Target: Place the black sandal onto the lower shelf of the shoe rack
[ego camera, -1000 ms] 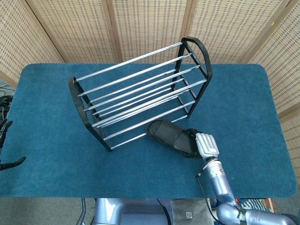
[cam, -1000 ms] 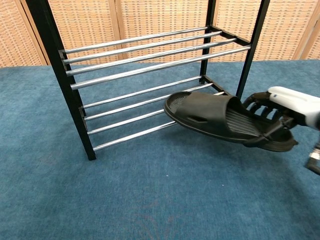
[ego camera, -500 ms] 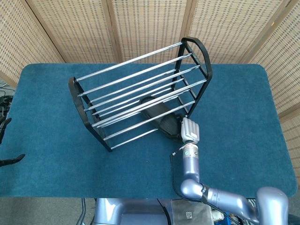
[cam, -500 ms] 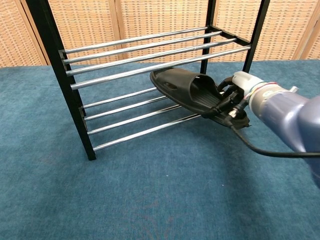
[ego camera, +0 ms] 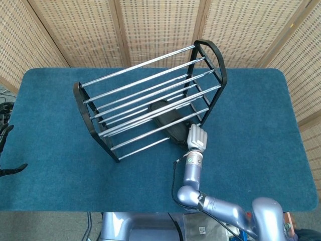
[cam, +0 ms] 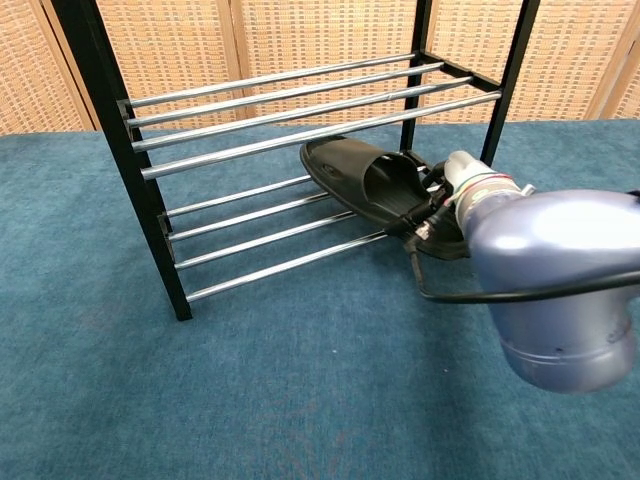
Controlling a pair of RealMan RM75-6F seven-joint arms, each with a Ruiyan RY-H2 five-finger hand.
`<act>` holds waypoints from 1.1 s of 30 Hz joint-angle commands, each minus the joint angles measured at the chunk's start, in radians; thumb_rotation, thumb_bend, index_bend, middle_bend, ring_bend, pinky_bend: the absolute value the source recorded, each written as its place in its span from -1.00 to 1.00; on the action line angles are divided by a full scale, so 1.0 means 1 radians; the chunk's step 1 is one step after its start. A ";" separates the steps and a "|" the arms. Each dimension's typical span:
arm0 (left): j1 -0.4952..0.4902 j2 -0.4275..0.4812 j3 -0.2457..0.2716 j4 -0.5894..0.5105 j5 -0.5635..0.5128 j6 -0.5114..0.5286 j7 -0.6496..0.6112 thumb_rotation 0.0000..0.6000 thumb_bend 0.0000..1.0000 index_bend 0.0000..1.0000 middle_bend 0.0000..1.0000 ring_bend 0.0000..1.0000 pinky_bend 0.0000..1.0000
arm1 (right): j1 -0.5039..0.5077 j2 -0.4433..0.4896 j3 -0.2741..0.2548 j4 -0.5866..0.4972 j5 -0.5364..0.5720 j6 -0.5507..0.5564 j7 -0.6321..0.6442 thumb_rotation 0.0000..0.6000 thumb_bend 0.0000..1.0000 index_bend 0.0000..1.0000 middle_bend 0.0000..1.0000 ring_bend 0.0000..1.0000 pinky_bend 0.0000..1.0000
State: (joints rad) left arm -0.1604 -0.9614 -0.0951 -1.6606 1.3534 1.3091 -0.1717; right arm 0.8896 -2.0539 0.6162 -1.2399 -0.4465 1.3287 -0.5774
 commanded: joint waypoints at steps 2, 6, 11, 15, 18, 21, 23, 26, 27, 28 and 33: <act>-0.005 0.001 -0.002 0.004 -0.010 -0.013 -0.005 1.00 -0.75 -1.00 -1.00 -1.00 -1.00 | 0.029 -0.028 0.031 0.040 -0.011 0.023 0.002 1.00 -0.21 0.37 0.53 0.44 0.17; -0.007 0.002 -0.003 0.004 -0.013 -0.015 -0.006 1.00 -0.75 -1.00 -1.00 -1.00 -1.00 | 0.053 -0.046 0.066 0.077 -0.003 0.028 -0.005 1.00 -0.21 0.37 0.53 0.44 0.17; -0.010 0.001 -0.002 0.004 -0.013 -0.020 -0.003 1.00 -0.75 -1.00 -1.00 -1.00 -1.00 | 0.067 -0.058 0.090 0.106 0.006 0.031 -0.014 1.00 -0.22 0.30 0.36 0.41 0.14; -0.010 0.001 -0.003 0.004 -0.016 -0.019 -0.005 1.00 -0.75 -1.00 -1.00 -1.00 -1.00 | 0.065 -0.064 0.101 0.103 0.009 0.026 0.000 1.00 -0.87 -0.63 -0.61 -0.50 -0.67; -0.010 0.002 -0.003 0.006 -0.017 -0.019 -0.009 1.00 -0.75 -1.00 -1.00 -1.00 -1.00 | 0.054 -0.060 0.114 0.073 0.030 0.002 0.008 1.00 -1.00 -1.00 -1.00 -1.00 -1.00; -0.010 0.003 -0.003 0.006 -0.016 -0.018 -0.012 1.00 -0.75 -1.00 -1.00 -1.00 -1.00 | 0.046 -0.057 0.126 0.044 0.020 0.008 0.038 1.00 -1.00 -1.00 -1.00 -1.00 -1.00; -0.009 0.004 -0.002 0.006 -0.014 -0.016 -0.014 1.00 -0.75 -1.00 -1.00 -1.00 -1.00 | 0.044 -0.058 0.130 0.034 0.018 0.010 0.048 1.00 -1.00 -1.00 -1.00 -1.00 -1.00; -0.007 0.004 -0.001 0.007 -0.013 -0.013 -0.017 1.00 -0.75 -1.00 -1.00 -1.00 -1.00 | 0.043 -0.059 0.130 0.025 0.016 0.018 0.049 1.00 -1.00 -1.00 -1.00 -1.00 -1.00; -0.006 0.004 -0.001 0.007 -0.014 -0.012 -0.019 1.00 -0.75 -1.00 -1.00 -1.00 -1.00 | 0.043 -0.058 0.130 0.021 0.018 0.020 0.047 1.00 -1.00 -1.00 -1.00 -1.00 -1.00; -0.006 0.005 -0.001 0.008 -0.013 -0.012 -0.021 1.00 -0.75 -1.00 -1.00 -1.00 -1.00 | 0.042 -0.058 0.131 0.016 0.018 0.023 0.048 1.00 -1.00 -1.00 -1.00 -1.00 -1.00; -0.004 0.006 -0.001 0.011 -0.009 -0.009 -0.030 1.00 -0.75 -1.00 -1.00 -1.00 -1.00 | 0.034 -0.054 0.129 -0.006 0.019 0.037 0.045 1.00 -1.00 -1.00 -1.00 -1.00 -1.00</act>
State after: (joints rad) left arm -0.1649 -0.9557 -0.0958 -1.6500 1.3441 1.2999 -0.2013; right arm 0.9259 -2.1090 0.7465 -1.2425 -0.4280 1.3626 -0.5306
